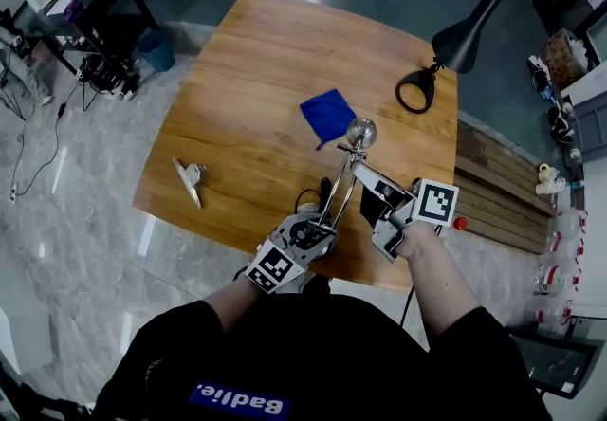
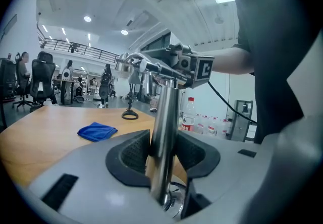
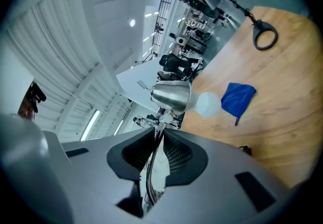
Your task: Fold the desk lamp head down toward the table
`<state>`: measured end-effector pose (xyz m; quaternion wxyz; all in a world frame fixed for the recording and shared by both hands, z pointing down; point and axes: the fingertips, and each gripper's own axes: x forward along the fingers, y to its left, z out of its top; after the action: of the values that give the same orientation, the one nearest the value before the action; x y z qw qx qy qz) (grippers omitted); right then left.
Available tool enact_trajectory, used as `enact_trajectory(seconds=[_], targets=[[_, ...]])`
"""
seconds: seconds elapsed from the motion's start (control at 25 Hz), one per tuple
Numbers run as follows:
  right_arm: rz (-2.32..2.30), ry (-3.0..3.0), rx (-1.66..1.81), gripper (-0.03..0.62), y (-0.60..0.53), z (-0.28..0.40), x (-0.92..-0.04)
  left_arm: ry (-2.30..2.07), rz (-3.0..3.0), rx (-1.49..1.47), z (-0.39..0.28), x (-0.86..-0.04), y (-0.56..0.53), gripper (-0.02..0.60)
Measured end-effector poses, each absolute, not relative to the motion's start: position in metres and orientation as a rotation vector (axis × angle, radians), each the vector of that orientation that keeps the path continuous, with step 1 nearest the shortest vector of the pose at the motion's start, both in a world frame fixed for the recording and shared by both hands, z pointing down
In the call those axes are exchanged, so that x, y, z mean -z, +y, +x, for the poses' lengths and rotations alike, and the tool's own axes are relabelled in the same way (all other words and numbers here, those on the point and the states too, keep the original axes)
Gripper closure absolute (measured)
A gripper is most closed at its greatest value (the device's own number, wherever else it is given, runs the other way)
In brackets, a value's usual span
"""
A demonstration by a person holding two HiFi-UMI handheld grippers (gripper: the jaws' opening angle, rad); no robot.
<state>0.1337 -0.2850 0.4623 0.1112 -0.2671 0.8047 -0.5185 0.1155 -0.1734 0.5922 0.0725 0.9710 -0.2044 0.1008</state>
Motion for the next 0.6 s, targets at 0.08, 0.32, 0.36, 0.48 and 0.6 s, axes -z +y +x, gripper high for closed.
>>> enact_trajectory(seconds=[0.08,0.32,0.36,0.48,0.6], targets=[[-0.785,2.294,1.595,0.537,-0.287,0.140,-0.480,-0.616,2.917,-0.297,0.117,-0.592,-0.171,0.426],[-0.741,1.979,1.849,0.514,-0.290,0.153,-0.540,-0.619,2.917,-0.293,0.123,-0.590,-0.170,0.426],[-0.716,1.931,1.873,0.511,-0.289,0.156,-0.545,-0.621,2.917,-0.293,0.125,-0.590,-0.170,0.426],[-0.639,1.813,1.917,0.511,-0.288,0.157,-0.554,-0.627,2.919,-0.293,0.125,-0.589,-0.171,0.426],[-0.606,1.732,1.951,0.511,-0.288,0.151,-0.565,-0.627,2.923,-0.292,0.120,-0.590,-0.173,0.426]])
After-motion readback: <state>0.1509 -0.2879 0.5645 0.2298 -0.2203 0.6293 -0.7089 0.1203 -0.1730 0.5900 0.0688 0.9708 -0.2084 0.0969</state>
